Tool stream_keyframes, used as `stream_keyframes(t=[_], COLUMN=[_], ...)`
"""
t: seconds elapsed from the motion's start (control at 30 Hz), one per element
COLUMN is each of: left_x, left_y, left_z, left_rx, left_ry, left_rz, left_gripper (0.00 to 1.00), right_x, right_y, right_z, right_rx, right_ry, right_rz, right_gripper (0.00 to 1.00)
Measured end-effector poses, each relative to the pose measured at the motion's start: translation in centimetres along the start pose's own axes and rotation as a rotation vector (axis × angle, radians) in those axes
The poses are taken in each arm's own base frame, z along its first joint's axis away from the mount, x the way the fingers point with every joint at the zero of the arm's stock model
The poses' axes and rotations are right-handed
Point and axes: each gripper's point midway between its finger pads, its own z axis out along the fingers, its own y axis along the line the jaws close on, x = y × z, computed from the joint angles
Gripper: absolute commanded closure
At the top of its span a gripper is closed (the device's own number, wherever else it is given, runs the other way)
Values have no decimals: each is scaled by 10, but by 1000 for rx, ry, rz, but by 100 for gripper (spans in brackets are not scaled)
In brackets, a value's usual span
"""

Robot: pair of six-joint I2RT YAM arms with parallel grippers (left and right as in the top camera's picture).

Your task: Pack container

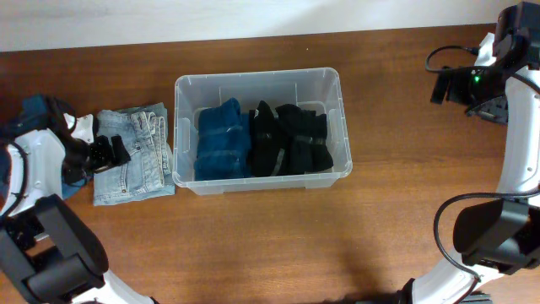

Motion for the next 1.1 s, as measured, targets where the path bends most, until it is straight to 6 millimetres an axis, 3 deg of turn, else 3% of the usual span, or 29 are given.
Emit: stream_keyframes(t=[0.33, 1.1], left_x=[5, -1], left_y=[3, 21], left_z=[22, 29], left_rx=[-5, -101], left_ry=[-21, -61], left_rz=[11, -13], left_gripper=[1, 0], right_x=[0, 0], right_y=[0, 0], right_z=[0, 0], right_rx=[0, 0], right_ry=[0, 0], right_rz=[0, 0], right_gripper=[2, 1])
